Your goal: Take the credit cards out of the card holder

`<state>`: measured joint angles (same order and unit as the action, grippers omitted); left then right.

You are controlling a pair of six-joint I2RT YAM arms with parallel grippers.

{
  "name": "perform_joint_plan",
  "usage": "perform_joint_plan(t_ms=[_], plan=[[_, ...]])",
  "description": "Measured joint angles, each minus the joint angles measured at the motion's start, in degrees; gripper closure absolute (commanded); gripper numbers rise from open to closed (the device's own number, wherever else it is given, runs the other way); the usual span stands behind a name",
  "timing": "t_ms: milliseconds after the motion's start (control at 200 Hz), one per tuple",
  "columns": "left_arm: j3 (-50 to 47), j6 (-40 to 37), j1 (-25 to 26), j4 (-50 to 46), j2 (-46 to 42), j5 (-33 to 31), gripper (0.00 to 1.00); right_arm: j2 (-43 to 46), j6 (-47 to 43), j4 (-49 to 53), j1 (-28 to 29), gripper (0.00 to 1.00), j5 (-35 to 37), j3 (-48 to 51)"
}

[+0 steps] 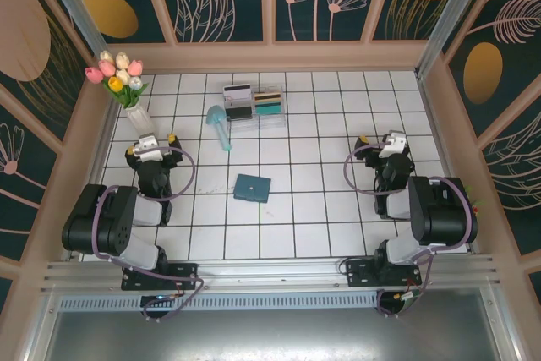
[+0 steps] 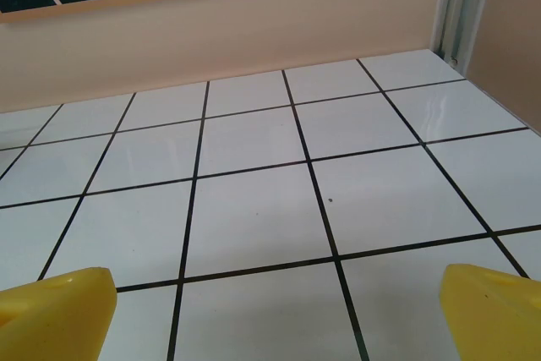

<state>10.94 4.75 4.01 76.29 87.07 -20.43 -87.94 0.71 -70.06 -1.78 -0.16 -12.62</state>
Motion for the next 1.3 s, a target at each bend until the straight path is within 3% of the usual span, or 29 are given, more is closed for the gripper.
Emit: perform_joint_plan(t_ms=[921,1146,1301], plan=[[0.00,0.00,0.00,0.00,0.00,-0.15,0.01,0.04,0.00,0.20,-0.02,0.01,-0.20,-0.02],[-1.03,-0.07,0.00,0.11,-1.81,-0.55,0.01,8.04,-0.66,11.02,0.87,0.01,0.70,-2.43],[-0.39,0.57,0.02,-8.26,-11.45,-0.94,0.01,17.79,0.07,21.90,3.08,0.01,4.39,-5.97]])
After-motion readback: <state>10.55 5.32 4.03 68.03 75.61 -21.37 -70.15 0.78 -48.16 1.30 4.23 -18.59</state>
